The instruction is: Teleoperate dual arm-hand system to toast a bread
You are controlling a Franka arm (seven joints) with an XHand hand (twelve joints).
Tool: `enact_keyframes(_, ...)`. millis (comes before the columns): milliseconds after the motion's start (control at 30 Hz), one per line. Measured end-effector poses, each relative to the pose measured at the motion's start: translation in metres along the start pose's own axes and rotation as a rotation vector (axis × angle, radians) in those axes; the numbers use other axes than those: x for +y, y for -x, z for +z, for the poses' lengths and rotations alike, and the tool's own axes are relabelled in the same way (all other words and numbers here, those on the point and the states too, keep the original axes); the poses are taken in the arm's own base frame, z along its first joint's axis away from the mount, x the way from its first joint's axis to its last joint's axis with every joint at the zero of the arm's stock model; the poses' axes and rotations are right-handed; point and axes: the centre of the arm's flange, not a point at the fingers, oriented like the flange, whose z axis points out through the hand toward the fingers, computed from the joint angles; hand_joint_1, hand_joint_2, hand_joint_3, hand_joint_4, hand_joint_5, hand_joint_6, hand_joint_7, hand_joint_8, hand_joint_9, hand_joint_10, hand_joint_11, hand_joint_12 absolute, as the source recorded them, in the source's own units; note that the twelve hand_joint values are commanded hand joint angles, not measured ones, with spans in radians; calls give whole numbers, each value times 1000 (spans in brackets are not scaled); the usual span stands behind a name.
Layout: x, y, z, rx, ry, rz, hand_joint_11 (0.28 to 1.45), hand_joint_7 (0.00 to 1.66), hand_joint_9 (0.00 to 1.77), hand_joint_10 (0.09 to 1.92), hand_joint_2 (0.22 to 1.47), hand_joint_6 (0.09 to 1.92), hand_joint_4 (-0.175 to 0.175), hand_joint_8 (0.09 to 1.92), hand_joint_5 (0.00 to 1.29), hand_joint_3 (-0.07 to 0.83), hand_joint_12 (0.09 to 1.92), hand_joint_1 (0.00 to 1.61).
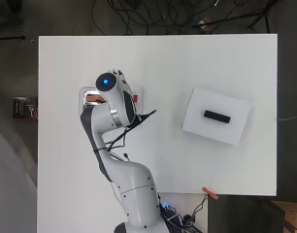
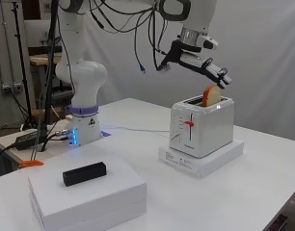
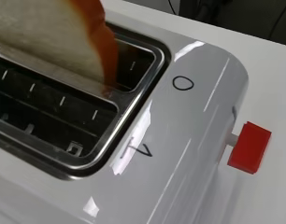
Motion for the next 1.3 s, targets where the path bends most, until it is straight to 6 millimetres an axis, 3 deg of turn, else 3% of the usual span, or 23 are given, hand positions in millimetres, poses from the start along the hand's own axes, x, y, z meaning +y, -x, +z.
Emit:
enact_keyframes(200, 34, 76, 28, 72, -37, 316, 349, 216, 239, 87, 1065, 87, 23, 87, 311, -2, 87, 0)
enact_keyframes(267, 41, 89, 37, 77, -47, 375, 353, 208, 235, 87, 1057, 87, 27, 87, 302, -5, 87, 0)
enact_keyframes(433, 38, 79, 74, 74, -87, 343, 377, 196, 234, 87, 1052, 87, 43, 87, 318, -4, 87, 0)
enact_keyframes(767, 50, 98, 113, 142, -188, 364, 388, 207, 257, 87, 1053, 87, 26, 87, 333, -3, 87, 0)
enact_keyframes(867, 52, 96, 125, 123, -200, 366, 395, 256, 295, 87, 1028, 87, 42, 87, 432, -3, 87, 0)
enact_keyframes(1067, 61, 109, 147, 161, -252, 404, 412, 329, 392, 87, 1098, 87, 77, 87, 578, 3, 87, 13)
enact_keyframes(1200, 64, 111, 167, 163, -268, 418, 416, 321, 372, 87, 1084, 87, 87, 87, 568, -6, 87, 16)
enact_keyframes(1300, 65, 111, 179, 161, -284, 427, 418, 274, 325, 87, 1069, 87, 78, 87, 443, -8, 87, 18)
